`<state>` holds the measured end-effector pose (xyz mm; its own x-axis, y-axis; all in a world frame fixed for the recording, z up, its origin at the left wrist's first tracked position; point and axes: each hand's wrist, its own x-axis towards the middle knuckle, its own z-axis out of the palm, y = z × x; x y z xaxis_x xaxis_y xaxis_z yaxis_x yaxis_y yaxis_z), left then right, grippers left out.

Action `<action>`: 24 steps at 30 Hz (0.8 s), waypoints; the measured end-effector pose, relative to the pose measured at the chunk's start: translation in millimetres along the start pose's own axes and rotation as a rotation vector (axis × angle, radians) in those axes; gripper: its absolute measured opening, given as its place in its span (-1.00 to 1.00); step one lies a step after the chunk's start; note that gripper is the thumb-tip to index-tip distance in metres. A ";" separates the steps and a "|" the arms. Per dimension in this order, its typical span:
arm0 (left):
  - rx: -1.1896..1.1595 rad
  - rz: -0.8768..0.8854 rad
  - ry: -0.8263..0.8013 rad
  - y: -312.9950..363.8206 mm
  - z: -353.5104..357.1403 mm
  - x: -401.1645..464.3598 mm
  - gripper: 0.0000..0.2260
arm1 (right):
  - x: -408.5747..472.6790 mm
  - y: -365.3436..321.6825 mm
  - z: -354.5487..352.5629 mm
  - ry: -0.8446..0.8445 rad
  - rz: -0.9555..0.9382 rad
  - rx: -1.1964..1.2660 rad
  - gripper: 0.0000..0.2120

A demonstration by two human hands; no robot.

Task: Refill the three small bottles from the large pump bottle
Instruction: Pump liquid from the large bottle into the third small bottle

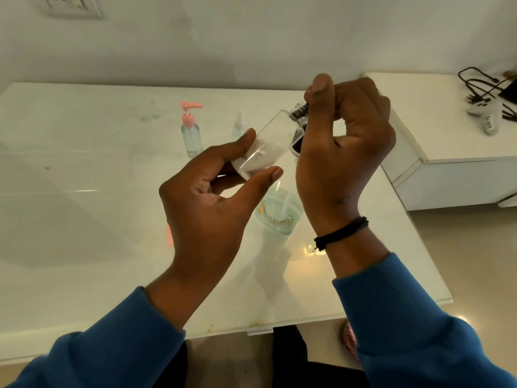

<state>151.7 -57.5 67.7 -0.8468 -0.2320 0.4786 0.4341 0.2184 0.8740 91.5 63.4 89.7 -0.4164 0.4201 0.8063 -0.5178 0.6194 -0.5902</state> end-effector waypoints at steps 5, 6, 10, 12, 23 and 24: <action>0.002 -0.007 -0.002 -0.7 -0.9 0.0 -0.62 | -6.8 3.0 0.3 -0.006 0.017 0.018 -0.70; -0.004 -0.010 -0.001 -0.2 -0.7 0.4 -0.62 | -6.2 3.6 0.1 -0.010 0.027 0.018 -0.69; -0.016 -0.009 0.002 0.6 -1.1 0.6 -0.63 | 0.6 0.1 0.0 0.001 0.017 0.022 -0.67; -0.002 -0.003 0.000 -0.5 -1.3 0.5 -0.63 | -0.6 -0.8 0.9 0.004 0.004 0.025 -0.68; 0.005 -0.002 0.000 -1.5 -1.6 1.1 -0.63 | -3.6 0.3 0.8 -0.003 0.002 0.014 -0.70; 0.010 -0.006 0.000 -2.2 -1.7 1.0 -0.63 | -5.8 1.8 0.8 -0.010 0.012 0.022 -0.70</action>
<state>150.4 -59.9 66.4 -0.8494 -0.2338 0.4731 0.4257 0.2262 0.8761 92.4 61.5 83.9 -0.4300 0.4208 0.7988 -0.5288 0.5998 -0.6006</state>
